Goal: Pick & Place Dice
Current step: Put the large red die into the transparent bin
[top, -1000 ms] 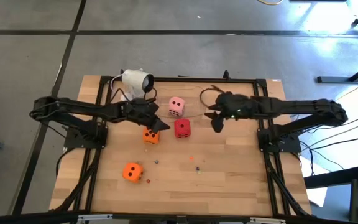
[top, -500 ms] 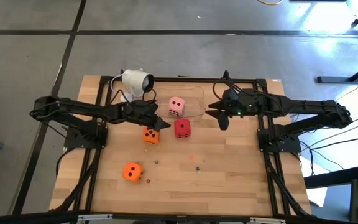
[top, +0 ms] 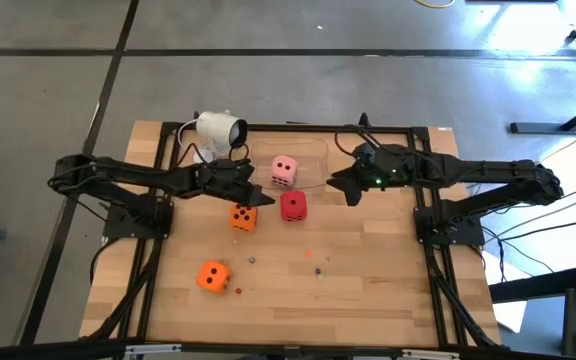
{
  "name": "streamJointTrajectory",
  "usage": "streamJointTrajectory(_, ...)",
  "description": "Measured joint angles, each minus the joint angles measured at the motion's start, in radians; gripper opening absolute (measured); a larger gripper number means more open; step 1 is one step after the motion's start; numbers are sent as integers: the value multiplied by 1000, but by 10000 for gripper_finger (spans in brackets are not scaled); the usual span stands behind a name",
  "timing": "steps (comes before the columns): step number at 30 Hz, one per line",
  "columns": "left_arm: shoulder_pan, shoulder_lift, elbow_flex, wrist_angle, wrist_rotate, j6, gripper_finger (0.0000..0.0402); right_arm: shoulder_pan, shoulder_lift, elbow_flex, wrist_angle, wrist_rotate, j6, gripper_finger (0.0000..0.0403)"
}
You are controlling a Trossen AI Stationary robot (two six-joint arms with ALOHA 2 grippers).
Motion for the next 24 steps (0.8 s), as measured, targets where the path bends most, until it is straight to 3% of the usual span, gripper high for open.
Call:
streamJointTrajectory(5, -25, 9, 0, -3, -42, -72, 1, -18, 68, 0, 35, -31, 128, 181)
streamJointTrajectory(15, -63, 63, 0, -6, -138, -114, 1, -42, 171, 0, 73, -99, 223, 181)
streamJointTrajectory(24, -61, 161, 3, -3, -135, -115, 1, -89, 229, 0, 77, -255, 325, 181)
